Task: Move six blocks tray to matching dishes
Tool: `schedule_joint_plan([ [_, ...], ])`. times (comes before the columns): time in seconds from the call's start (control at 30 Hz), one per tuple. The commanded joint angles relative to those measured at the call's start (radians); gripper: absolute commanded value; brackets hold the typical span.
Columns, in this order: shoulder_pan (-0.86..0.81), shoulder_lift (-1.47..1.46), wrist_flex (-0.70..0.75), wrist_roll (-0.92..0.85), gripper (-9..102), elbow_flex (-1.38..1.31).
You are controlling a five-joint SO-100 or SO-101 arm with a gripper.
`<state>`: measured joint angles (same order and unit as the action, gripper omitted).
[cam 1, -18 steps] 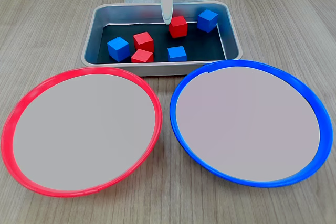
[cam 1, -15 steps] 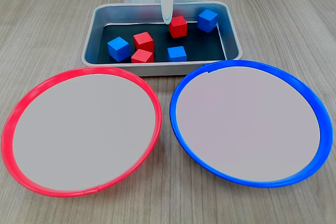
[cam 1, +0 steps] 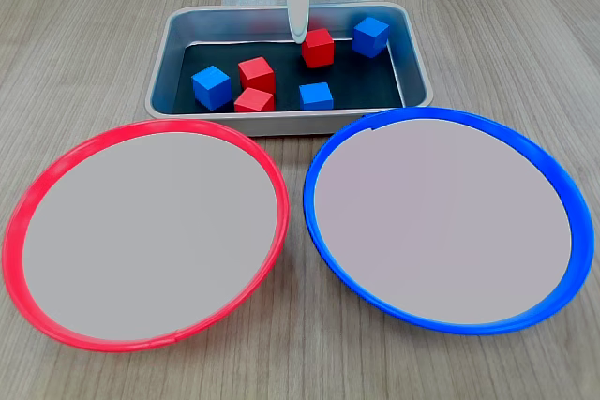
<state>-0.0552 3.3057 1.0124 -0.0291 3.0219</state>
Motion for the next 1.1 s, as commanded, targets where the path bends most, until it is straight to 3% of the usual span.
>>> schedule_joint_plan([
  [0.0,-0.003,0.023,-0.014,-0.008,0,0.000],
  [0.43,-0.002,0.023,-0.014,-0.011,2,0.000],
  [0.67,0.095,-0.018,-0.018,-0.123,0,-0.040],
  [0.77,0.141,-0.222,0.034,-0.222,4,-0.202],
  [0.93,0.202,-0.704,0.245,-0.420,7,-0.540],
  [1.07,0.216,-0.963,0.288,-0.472,14,-0.713],
])
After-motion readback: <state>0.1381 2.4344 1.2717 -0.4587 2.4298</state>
